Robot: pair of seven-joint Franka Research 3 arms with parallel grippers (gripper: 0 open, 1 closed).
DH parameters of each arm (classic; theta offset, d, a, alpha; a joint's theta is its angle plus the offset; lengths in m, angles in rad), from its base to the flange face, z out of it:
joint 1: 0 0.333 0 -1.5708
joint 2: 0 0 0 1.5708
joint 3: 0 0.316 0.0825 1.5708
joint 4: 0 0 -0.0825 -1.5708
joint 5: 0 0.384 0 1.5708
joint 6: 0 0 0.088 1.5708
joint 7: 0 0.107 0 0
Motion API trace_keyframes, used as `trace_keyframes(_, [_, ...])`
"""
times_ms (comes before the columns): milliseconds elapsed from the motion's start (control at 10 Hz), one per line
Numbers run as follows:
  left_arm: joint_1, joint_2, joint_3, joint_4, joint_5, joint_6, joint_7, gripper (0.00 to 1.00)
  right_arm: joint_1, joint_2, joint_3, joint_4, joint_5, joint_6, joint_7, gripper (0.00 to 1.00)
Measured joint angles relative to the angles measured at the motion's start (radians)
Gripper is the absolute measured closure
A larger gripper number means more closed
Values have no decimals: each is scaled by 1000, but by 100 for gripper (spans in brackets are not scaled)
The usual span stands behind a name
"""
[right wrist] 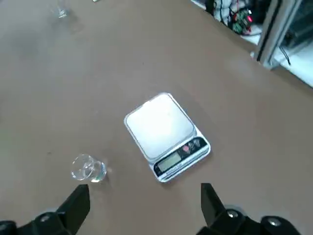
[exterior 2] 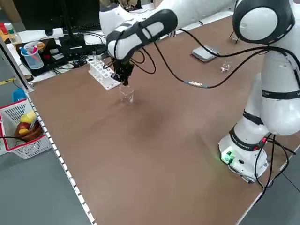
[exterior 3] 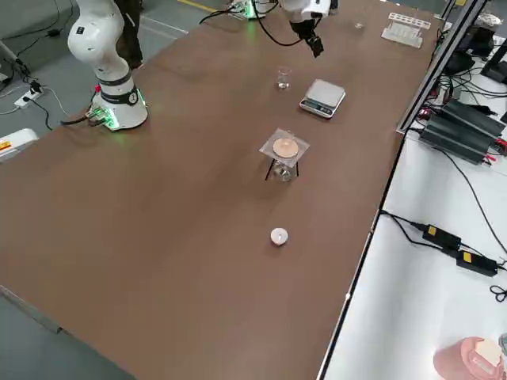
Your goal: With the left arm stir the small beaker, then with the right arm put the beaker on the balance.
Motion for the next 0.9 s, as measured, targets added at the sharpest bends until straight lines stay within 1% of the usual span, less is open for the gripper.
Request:
trace_keyframes(100, [4, 11, 0, 0, 0, 13, 9, 93, 21, 0, 0, -42, 93, 61, -112, 0])
trace_keyframes(200, [4, 19, 0, 1, 0, 19, 17, 93, 39, 0, 0, -78, 217, 91, -234, 0])
trace_keyframes(400, [4, 23, 0, 2, 0, 22, 23, 90, 65, 0, 0, -131, 526, 101, -534, 0])
trace_keyframes(500, [4, 23, 0, 2, 0, 22, 23, 89, 74, 0, 0, -151, 656, 101, -675, 0])
trace_keyframes(600, [4, 25, 0, 2, 0, 22, 23, 86, 80, 0, 0, -174, 752, 99, -770, 0])
trace_keyframes(800, [4, 33, 0, 3, 0, 33, 23, 85, 103, 0, 1, -219, 907, 92, -904, 0])
trace_keyframes(900, [4, 39, 0, 3, 0, 35, 23, 85, 109, 1, 1, -243, 979, 59, -963, 0])
